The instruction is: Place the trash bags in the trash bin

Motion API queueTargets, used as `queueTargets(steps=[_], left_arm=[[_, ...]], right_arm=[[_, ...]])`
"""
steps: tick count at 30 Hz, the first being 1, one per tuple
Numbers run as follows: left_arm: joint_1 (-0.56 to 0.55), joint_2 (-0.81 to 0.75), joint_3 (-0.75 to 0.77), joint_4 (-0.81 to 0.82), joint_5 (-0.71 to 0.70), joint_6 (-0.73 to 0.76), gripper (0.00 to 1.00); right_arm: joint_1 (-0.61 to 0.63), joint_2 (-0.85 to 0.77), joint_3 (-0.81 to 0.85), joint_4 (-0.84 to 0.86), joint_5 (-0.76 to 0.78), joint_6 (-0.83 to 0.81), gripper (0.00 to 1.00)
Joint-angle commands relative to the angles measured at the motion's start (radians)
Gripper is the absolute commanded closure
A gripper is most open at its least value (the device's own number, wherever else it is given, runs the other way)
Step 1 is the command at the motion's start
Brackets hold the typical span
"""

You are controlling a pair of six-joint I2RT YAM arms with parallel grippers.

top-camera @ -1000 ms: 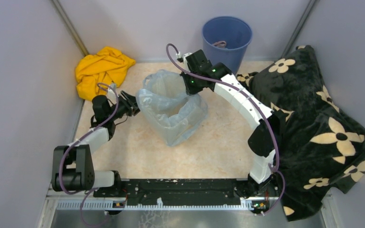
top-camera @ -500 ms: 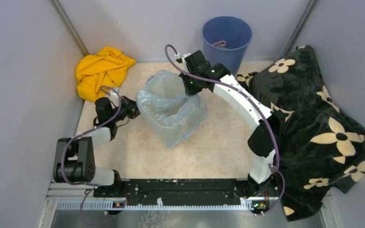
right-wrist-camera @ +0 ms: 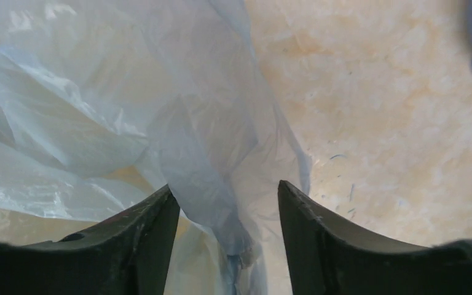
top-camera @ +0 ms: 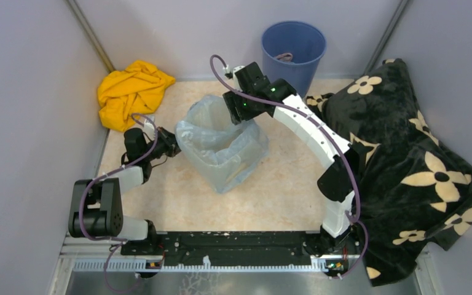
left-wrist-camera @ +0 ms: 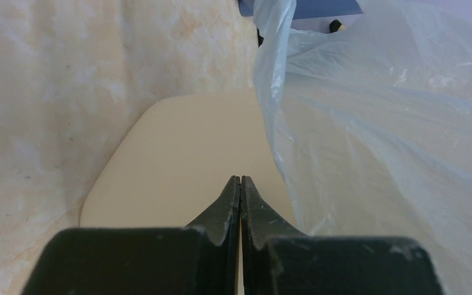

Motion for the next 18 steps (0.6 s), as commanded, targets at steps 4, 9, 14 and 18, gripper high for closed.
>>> queueTargets(steps=[4,9,14,18], left_arm=[[-0.002,-0.047,-0.003,-0.09,-0.018,0.099,0.97],[-0.003,-0.067,-0.005,-0.119,-0.04,0.122,0.98],[-0.003,-0.07,-0.004,-0.128,-0.044,0.13,0.98],[-0.003,-0.077,-0.004,-0.142,-0.058,0.148,0.98]], right_arm=[[0.011,0.0,0.197,-0.019,0.134,-0.015,0.35],[0.011,-0.131,0.111,0.078,0.261,0.017,0.31],[0.01,-0.34,-0.132,0.146,0.314,0.112,0.35],[0.01,-0.549,-0.404,0.227,0.362,0.181,0.35]])
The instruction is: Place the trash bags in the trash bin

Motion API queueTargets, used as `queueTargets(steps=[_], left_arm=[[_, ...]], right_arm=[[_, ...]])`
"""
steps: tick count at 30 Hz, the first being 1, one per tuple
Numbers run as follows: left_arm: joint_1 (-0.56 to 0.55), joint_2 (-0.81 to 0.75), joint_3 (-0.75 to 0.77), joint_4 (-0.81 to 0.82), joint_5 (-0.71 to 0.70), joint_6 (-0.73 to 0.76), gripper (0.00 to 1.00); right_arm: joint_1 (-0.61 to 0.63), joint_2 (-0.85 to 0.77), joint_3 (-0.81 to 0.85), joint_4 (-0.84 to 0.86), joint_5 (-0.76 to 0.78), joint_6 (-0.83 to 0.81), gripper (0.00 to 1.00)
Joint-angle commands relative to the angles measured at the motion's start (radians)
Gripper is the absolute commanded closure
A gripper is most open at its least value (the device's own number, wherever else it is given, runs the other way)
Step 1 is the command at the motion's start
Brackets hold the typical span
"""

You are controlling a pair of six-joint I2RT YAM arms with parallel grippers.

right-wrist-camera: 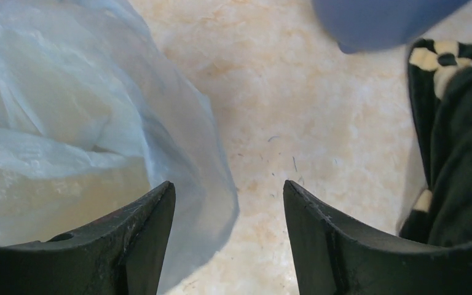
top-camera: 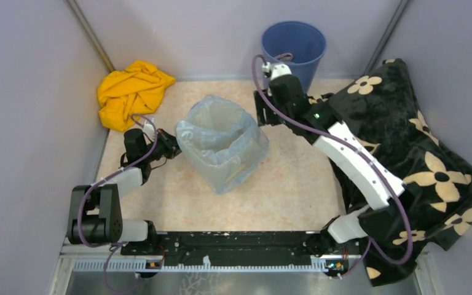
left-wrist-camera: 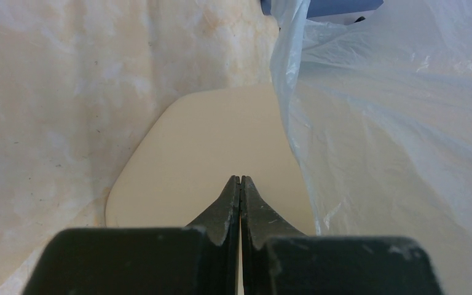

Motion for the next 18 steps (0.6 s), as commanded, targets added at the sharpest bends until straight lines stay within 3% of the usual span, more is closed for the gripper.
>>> queueTargets(steps=[1,3,11,18], left_arm=[[-0.003,-0.025,-0.004,-0.016,-0.016,0.041,0.98],[-0.002,-0.021,-0.004,-0.013,-0.023,0.042,0.98],[-0.002,-0.025,0.028,-0.05,-0.088,0.063,0.97],[-0.001,-0.076,0.071,-0.191,-0.22,0.127,0.88]], right_arm=[[0.006,-0.237,-0.204,0.117,0.098,0.095,0.35],[0.006,-0.313,-0.268,0.126,0.112,0.111,0.36],[0.018,-0.428,-0.524,0.158,-0.106,0.243,0.41],[0.034,-0.462,-0.713,0.304,-0.198,0.336,0.43]])
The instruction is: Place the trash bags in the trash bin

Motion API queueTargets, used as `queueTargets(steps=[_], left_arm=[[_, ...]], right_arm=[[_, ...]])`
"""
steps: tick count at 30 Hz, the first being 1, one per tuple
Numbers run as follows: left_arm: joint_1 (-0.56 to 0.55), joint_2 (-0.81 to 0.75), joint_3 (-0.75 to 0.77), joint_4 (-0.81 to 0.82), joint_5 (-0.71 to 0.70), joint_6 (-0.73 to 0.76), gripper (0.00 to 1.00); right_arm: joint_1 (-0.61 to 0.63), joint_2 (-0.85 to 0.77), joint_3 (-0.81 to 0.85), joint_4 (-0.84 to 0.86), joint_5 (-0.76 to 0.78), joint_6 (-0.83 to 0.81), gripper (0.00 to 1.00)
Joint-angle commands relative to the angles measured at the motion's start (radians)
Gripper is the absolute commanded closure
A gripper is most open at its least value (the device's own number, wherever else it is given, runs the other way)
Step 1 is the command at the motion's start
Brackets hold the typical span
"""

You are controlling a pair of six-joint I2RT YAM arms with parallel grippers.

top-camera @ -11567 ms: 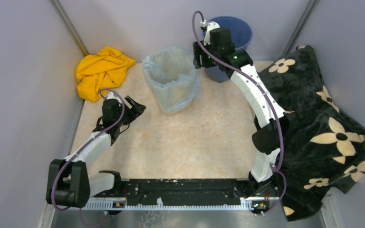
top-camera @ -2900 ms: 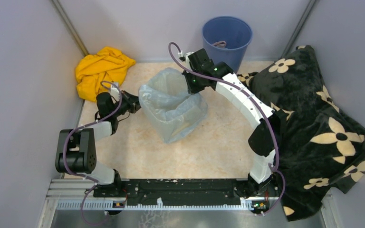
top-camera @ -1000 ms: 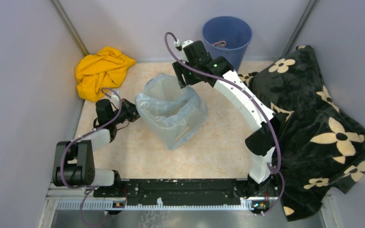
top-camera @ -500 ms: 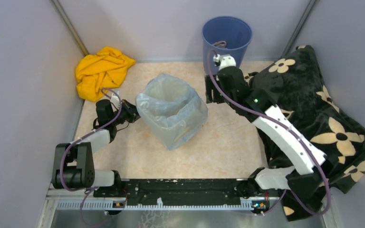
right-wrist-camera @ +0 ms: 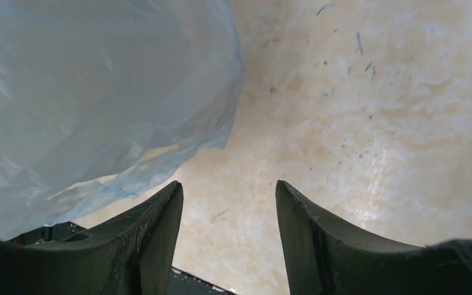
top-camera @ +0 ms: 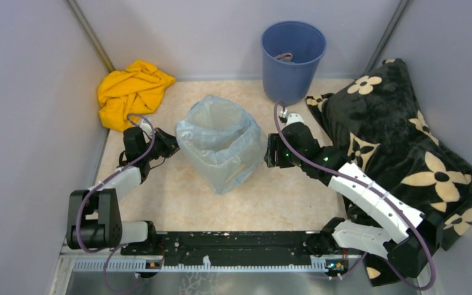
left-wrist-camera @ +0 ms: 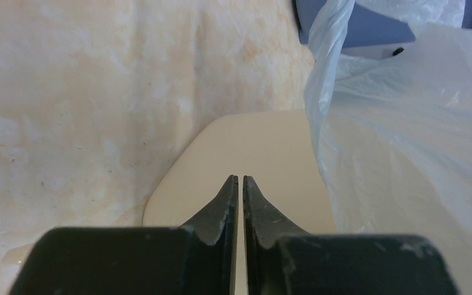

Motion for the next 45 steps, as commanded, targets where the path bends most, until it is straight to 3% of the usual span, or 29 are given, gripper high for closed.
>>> queueTargets(steps=[1,8,17,20,30,37,41,45], left_arm=[[0.001,-0.058,0.054,-0.103,-0.112,0.063,0.87],[0.006,-0.071,0.11,-0.136,-0.202,0.075,0.82],[0.039,0.089,0.218,-0.063,-0.098,0.044,0.83],[0.038,0.169,0.27,-0.018,-0.006,0.023,0.84],[0.006,0.362,0.262,0.437,0.231,-0.16,0.87],[-0.051,0.387,0.196,0.646,0.304,-0.24,0.88],[-0.052,0.35,0.14,0.63,0.293,-0.212,0.89],[-0.052,0.324,0.095,0.6,0.282,-0.175,0.9]], right_arm=[[0.027,-0.031,-0.047,0.16,-0.087,0.082,0.43],[0.054,-0.028,-0.098,0.264,-0.101,0.116,0.43],[0.057,0.001,-0.181,0.36,-0.045,0.159,0.45],[0.057,0.016,-0.204,0.383,-0.032,0.17,0.49],[0.072,0.06,-0.247,0.454,0.001,0.2,0.52],[0.074,0.099,-0.251,0.487,0.017,0.202,0.72],[0.073,0.124,-0.258,0.509,0.019,0.203,0.85],[0.074,0.15,-0.266,0.527,0.026,0.201,0.9]])
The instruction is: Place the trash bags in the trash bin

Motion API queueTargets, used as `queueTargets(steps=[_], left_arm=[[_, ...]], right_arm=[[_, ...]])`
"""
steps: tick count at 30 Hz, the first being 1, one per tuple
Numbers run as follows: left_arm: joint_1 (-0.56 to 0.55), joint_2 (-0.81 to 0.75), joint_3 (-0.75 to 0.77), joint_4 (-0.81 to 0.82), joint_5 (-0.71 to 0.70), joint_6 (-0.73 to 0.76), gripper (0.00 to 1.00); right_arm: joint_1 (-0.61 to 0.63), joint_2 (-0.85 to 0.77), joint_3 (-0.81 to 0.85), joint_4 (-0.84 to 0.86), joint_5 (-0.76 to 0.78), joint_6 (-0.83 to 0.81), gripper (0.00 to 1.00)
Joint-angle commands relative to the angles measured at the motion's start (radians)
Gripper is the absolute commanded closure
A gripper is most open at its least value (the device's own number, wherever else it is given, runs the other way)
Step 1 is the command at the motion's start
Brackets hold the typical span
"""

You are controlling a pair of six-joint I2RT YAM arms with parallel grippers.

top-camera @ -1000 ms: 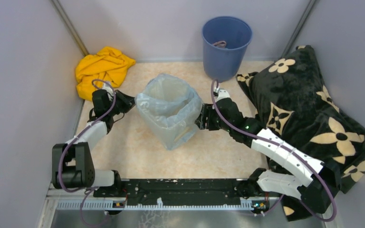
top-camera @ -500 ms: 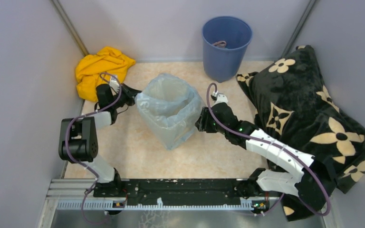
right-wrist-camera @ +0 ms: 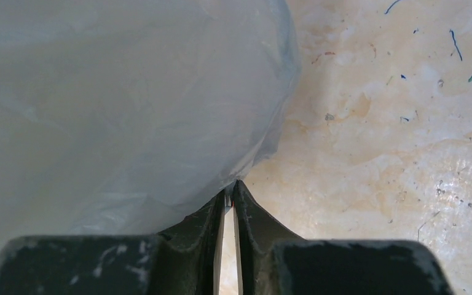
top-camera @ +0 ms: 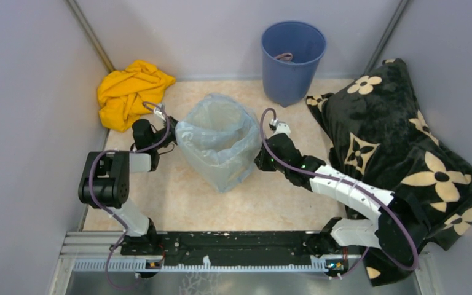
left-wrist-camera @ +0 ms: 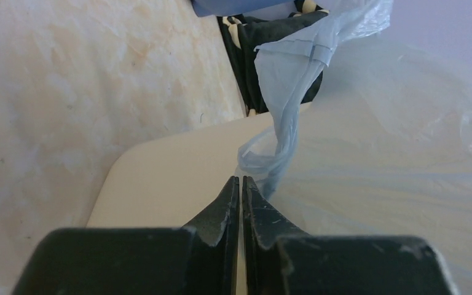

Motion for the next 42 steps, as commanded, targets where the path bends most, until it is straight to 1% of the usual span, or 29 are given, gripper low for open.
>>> queueTargets(steps=[1,6,18,26,31,36,42], left_arm=[[-0.001,-0.047,-0.044,0.038,0.012,0.048,0.9],[-0.014,-0.058,-0.081,0.006,0.002,0.089,0.91],[-0.074,-0.069,-0.13,-0.054,-0.047,0.173,0.93],[-0.112,-0.059,-0.175,-0.054,-0.08,0.2,0.94],[-0.153,-0.056,-0.199,-0.053,-0.105,0.211,0.94],[-0.213,-0.037,-0.209,-0.041,-0.135,0.208,0.95],[-0.279,-0.005,-0.212,-0.023,-0.169,0.2,0.95]], right_arm=[[0.01,0.033,-0.01,0.07,0.028,0.002,0.9],[0.012,0.067,-0.025,0.097,0.031,0.002,0.93],[0.012,0.138,-0.065,0.159,0.052,0.006,0.96],[0.012,0.207,-0.084,0.197,0.078,0.005,0.96],[0.007,0.242,-0.08,0.249,0.127,-0.018,0.96],[-0.029,0.29,-0.067,0.294,0.138,-0.042,0.96],[-0.11,0.324,-0.04,0.317,0.146,-0.091,0.96]])
